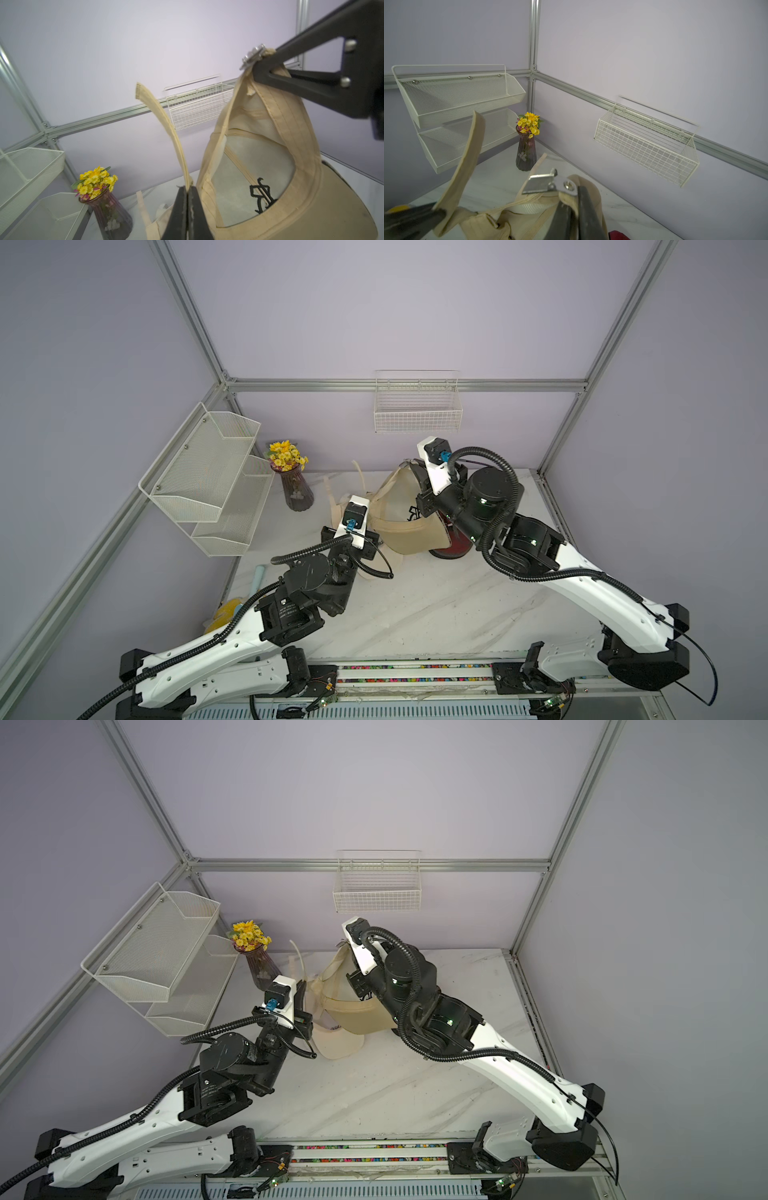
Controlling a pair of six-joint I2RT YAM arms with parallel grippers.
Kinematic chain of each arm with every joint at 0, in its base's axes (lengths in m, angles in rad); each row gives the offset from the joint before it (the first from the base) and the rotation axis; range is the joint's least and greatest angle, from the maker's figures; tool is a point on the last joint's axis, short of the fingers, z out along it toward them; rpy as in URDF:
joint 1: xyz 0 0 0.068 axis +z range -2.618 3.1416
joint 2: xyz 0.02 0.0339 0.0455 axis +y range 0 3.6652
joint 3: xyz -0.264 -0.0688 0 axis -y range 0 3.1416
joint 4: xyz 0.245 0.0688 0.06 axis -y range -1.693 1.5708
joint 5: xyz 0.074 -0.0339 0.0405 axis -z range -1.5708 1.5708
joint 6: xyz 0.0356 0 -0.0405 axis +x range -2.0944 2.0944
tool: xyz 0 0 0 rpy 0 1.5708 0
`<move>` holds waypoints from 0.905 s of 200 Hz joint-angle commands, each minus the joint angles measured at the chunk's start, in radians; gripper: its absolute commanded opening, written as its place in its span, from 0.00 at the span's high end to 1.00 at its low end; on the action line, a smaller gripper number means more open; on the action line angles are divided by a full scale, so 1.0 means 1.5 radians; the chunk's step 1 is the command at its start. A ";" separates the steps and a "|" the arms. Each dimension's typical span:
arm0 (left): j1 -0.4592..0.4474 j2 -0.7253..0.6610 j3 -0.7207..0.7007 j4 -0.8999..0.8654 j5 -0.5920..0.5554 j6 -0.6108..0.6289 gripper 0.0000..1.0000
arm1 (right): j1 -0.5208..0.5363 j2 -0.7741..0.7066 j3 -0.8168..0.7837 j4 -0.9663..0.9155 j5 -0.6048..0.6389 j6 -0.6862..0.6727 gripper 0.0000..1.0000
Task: Open the adjustable buckle of the baseball cap
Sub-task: Place the baseball cap on the baseball cap.
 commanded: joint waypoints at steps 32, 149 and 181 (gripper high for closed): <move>0.226 0.035 -0.003 -0.094 0.129 -0.170 1.00 | -0.074 0.113 -0.032 0.059 -0.129 0.097 0.92; 0.434 0.140 -0.164 -0.120 0.294 -0.379 1.00 | -0.174 0.279 -0.169 0.107 -0.257 0.195 0.95; 0.500 0.122 -0.225 -0.131 0.309 -0.454 1.00 | -0.199 0.322 -0.185 0.116 -0.285 0.205 0.94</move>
